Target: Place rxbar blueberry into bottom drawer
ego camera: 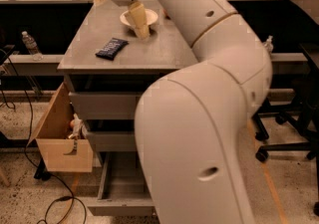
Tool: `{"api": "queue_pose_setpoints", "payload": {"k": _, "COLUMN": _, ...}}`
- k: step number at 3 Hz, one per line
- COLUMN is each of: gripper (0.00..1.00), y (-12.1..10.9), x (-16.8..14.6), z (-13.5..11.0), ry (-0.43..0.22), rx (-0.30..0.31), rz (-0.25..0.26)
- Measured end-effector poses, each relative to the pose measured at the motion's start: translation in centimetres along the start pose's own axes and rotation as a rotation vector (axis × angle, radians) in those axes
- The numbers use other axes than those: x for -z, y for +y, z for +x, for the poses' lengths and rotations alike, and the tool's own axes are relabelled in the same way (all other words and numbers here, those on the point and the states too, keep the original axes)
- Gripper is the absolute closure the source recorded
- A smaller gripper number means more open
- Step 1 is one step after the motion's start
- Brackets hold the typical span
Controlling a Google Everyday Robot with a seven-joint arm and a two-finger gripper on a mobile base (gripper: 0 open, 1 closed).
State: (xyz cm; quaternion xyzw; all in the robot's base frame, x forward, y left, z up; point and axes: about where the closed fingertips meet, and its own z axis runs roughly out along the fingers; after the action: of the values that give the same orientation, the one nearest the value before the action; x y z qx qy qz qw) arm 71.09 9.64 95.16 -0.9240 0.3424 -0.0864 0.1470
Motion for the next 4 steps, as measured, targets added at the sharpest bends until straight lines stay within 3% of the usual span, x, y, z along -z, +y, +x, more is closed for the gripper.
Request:
{"api": "queue_pose_setpoints", "payload": {"k": 1, "gripper": 0.0, "y": -1.8, "x": -3.9, "z": -0.8, "ry": -0.057, "rx": -0.076, "rz": -0.018}}
{"api": "queue_pose_setpoints", "payload": {"k": 2, "gripper": 0.0, "y": -4.8, "x": -7.9, "z": -1.1, "ry": -0.082, "rx": -0.128, "rz": 0.023}}
{"api": "queue_pose_setpoints", "payload": {"k": 3, "gripper": 0.0, "y": -5.3, "x": -8.5, "z": -1.2, "ry": -0.084, "rx": -0.121, "rz": 0.031}}
{"api": "queue_pose_setpoints", "payload": {"k": 4, "gripper": 0.0, "y": -5.4, "x": -9.5, "z": -1.5, "ry": -0.094, "rx": -0.098, "rz": 0.006}}
